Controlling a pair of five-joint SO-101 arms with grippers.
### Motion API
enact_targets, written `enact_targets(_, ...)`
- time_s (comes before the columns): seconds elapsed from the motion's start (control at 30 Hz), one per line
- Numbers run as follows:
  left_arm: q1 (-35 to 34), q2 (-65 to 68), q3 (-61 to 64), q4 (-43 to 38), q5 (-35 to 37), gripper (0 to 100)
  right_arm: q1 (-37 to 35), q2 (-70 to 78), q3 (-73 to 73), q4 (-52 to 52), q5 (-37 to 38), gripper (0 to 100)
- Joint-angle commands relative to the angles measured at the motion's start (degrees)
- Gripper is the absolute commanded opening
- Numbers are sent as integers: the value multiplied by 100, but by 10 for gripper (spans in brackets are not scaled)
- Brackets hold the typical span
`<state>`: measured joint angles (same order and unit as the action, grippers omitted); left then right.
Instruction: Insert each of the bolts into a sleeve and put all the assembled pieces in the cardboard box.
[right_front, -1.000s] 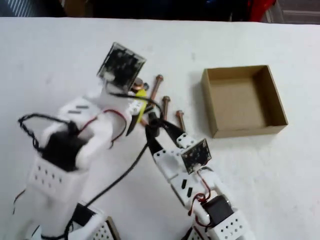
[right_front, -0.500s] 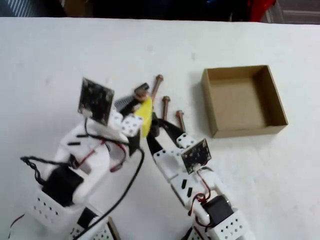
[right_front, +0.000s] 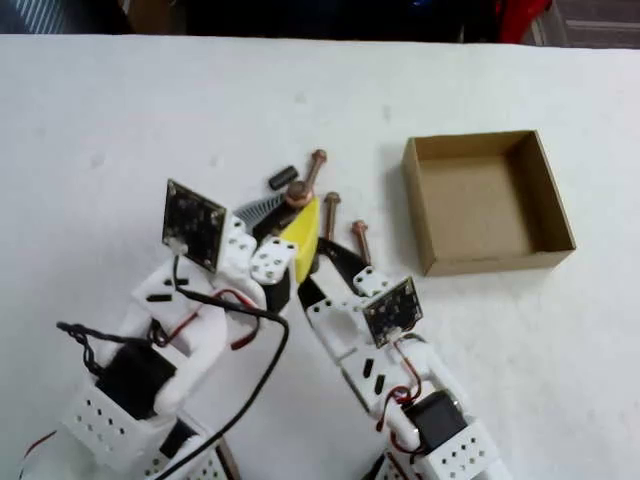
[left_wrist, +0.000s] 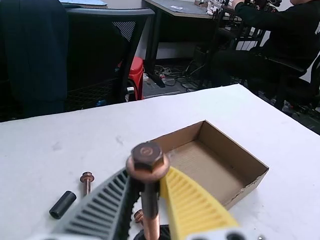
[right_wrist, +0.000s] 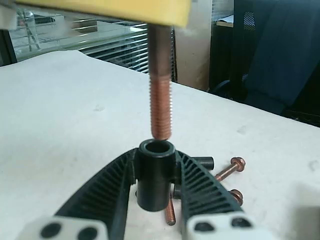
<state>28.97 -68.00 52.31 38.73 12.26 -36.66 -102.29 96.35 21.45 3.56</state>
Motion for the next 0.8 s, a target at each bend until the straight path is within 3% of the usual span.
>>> enact_targets(0.0, 92, -163, -70, 35, 62, 20, -48, -75, 53, -4, 9, 17)
enact_targets(0.77, 92, -154, -53, 229, 62, 20, -66, -84, 53, -4, 9, 17)
